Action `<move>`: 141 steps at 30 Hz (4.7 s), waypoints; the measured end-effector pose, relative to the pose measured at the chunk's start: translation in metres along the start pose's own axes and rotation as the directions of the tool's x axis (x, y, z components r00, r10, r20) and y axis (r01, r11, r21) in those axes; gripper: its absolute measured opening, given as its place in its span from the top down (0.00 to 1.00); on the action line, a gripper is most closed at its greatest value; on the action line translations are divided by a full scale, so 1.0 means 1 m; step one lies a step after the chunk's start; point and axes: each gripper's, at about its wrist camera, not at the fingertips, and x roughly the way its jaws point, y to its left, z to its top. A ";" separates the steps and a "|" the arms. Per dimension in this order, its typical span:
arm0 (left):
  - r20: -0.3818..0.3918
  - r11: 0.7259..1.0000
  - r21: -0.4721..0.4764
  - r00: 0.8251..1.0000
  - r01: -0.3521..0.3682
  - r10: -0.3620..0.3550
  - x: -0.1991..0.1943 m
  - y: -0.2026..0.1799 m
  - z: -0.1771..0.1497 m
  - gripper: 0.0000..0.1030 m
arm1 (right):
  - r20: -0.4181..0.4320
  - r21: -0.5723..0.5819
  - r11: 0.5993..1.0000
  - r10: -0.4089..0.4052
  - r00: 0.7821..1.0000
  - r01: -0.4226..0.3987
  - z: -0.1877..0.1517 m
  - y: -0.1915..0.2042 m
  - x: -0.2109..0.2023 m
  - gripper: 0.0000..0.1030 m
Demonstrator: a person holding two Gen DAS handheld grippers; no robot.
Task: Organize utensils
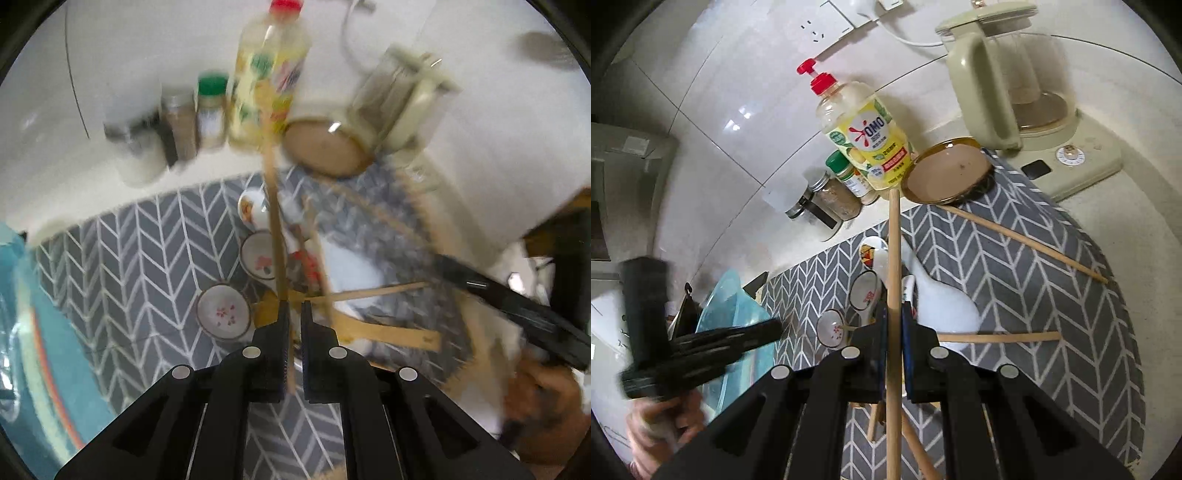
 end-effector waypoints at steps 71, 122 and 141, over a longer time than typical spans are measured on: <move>0.241 0.923 -0.348 0.937 -0.161 0.254 -0.196 0.168 -0.124 0.73 | -0.256 -0.224 0.972 0.006 0.967 -0.065 -0.048 0.296 0.143 0.88; -0.045 0.959 -0.250 0.991 -0.132 0.125 0.032 0.023 -0.056 0.86 | -0.257 -0.297 0.954 -0.133 0.957 0.053 0.005 0.028 0.131 0.70; -0.020 0.958 -0.287 1.000 -0.016 0.010 0.071 -0.012 -0.006 0.83 | -0.143 -0.201 0.973 -0.145 0.979 0.114 0.028 -0.037 0.067 0.92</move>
